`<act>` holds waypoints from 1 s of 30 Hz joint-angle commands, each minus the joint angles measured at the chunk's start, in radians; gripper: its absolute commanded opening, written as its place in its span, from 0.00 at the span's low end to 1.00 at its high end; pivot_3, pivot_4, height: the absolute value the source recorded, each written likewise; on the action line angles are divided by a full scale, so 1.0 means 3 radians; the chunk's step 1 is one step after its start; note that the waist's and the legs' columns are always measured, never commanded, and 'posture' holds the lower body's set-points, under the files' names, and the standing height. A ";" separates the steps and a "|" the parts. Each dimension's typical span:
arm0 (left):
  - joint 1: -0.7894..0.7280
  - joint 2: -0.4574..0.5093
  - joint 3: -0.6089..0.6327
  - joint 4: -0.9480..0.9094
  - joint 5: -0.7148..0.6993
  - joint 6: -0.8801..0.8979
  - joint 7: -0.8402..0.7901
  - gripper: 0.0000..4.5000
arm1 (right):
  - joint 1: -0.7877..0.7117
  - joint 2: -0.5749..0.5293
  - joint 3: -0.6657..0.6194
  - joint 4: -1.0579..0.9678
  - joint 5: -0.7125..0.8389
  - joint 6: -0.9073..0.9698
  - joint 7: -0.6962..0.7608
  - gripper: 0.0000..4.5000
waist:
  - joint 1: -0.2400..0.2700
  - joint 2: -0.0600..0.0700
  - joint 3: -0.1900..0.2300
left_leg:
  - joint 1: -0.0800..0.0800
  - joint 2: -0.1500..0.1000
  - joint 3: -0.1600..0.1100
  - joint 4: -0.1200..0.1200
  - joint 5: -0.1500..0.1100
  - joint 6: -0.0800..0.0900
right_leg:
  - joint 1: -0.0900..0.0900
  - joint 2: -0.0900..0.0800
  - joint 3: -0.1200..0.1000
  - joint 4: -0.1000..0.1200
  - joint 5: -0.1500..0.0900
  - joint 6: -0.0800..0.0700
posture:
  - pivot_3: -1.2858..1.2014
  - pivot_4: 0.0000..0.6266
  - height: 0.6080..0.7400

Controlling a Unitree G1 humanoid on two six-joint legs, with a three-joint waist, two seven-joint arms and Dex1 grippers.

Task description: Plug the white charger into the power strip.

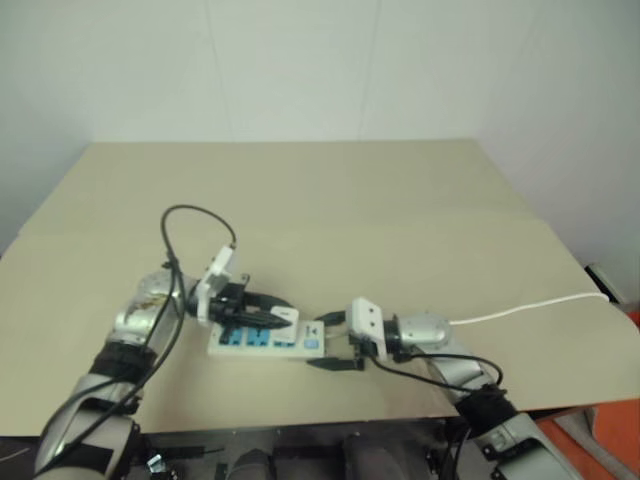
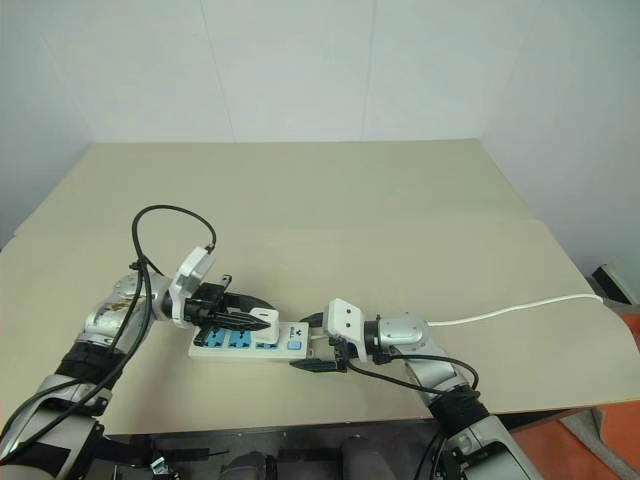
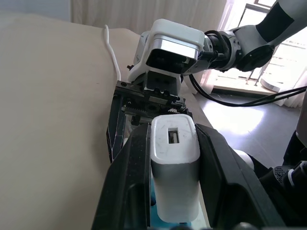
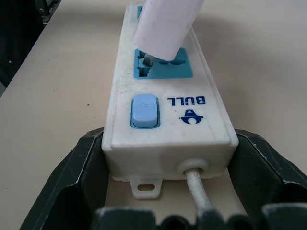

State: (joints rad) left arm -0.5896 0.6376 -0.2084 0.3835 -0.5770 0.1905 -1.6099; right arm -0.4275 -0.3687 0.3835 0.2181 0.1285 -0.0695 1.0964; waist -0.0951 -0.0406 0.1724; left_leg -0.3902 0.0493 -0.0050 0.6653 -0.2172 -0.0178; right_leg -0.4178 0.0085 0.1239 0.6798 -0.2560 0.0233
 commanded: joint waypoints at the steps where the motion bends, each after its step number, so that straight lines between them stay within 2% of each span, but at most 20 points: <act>1: -0.0029 -0.0027 0.0050 -0.0056 -0.0125 0.0037 -0.0015 0.23 | 0.0071 -0.0044 0.0108 0.0130 -0.0204 0.0017 -0.0014 0.76 | 0.0000 0.0000 0.0000 | 0.0000 0.0000 0.0000 0.0000 0.0000 0.0000 | 0.0000 0.0000 0.0000 0.0000 0.0000 0.0000 | 0.52 0.24 1.00; 15: 0.0056 0.0137 -0.0122 -0.0035 0.0030 -0.0270 -0.0015 0.23 | 0.0035 -0.0011 0.0120 0.0188 -0.0228 -0.0047 -0.0019 0.76 | -0.0009 0.0000 0.0000 | 0.0000 0.0000 0.0001 -0.0003 0.0000 0.0000 | -0.0002 0.0001 0.0002 -0.0001 -0.0001 -0.0001 | 0.52 0.24 1.00; 22: 0.0276 -0.0062 0.0154 -0.0086 0.0084 -0.0401 0.0058 0.23 | 0.0050 0.0014 0.0108 0.0247 -0.0238 -0.0117 -0.0030 0.76 | -0.0008 0.0000 -0.0002 | 0.0005 0.0001 0.0003 -0.0006 0.0000 0.0000 | 0.0000 0.0002 0.0005 -0.0002 -0.0002 -0.0002 | 0.52 0.24 1.00; 30: 0.0728 -0.0067 0.0326 -0.0440 0.0198 -0.0530 0.0123 0.23 | 0.0051 0.0034 0.0041 0.0247 -0.0163 -0.0095 0.0024 0.76 | -0.0013 0.0001 -0.0005 | 0.0008 0.0002 0.0003 -0.0013 0.0000 0.0000 | -0.0002 0.0003 0.0006 -0.0004 -0.0004 -0.0005 | 0.52 0.24 1.00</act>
State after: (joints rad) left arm -0.4020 0.6123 -0.1003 0.2759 -0.5473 0.0370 -1.5590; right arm -0.4284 -0.3489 0.3790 0.2489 0.1139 -0.1121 1.1052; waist -0.0991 -0.0404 0.1710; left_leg -0.3879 0.0501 -0.0041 0.6610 -0.2172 -0.0178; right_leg -0.4184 0.0094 0.1257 0.6785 -0.2573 0.0216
